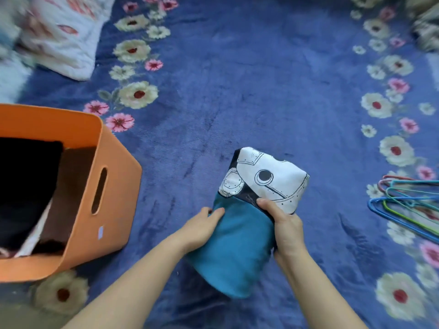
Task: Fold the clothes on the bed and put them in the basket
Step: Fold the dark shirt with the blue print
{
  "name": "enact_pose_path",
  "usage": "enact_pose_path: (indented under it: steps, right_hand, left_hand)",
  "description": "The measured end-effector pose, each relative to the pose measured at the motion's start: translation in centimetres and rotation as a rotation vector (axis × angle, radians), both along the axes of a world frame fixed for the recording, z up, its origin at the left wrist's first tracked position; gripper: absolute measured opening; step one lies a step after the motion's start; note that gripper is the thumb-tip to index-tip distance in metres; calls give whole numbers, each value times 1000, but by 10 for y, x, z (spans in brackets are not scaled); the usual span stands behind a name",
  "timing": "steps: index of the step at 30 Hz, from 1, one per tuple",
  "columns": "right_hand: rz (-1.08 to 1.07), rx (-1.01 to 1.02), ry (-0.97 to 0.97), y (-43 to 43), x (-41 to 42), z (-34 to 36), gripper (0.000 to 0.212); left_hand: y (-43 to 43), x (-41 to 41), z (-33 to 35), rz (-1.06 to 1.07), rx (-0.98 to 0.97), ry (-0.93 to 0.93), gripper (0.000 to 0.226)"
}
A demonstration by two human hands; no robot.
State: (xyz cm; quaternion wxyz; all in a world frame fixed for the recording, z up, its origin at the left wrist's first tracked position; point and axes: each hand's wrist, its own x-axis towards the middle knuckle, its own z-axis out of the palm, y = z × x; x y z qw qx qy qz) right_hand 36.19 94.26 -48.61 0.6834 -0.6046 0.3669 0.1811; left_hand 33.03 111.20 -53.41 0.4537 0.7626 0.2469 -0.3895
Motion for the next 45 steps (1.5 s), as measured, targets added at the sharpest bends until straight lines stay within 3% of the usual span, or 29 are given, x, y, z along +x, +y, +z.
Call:
enact_pose_path:
  steps: [4,8,10,12,14,20,26,30,36,38,42,45]
  right_hand:
    - [211,74,-10,-7,-28,78,30]
    - [451,290,6,5,-48,169,44]
    - [541,348,-16,13,-49,202,43]
    - [619,338,-42,28,-49,224,47]
    - [656,273,-30,52,-48,231,53]
    - [728,255,117,150,-44,212,46]
    - [784,224,192,290,-40,171,64]
    - [745,245,283,364,-38,138,59]
    - [634,466,366,425,-36,108,43]
    - [604,505,371,439,-43,88,43]
    - [487,449,264,462,-63,39,69]
    - [409,371,197,474,-67,15,70]
  left_hand:
    - [5,-58,75,343,-283,-113,89]
    - [18,-99,174,697,-748,-64,44]
    - [28,-111,213,733,-867,-76,31]
    - [46,-117,238,715,-826,-191,21]
    - [70,-123,250,700,-760,-239,25]
    - [167,-133,242,716,-691,-250,37]
    - [297,-136,214,799,-642,-264,47]
    - [369,-124,191,815,-529,-225,22]
    - [440,-105,157,843,-400,-227,21]
    - [457,-104,145,809,-340,-225,25]
    - [472,-107,115,706,-159,-170,52]
    - [464,-106,103,635,40,-254,54]
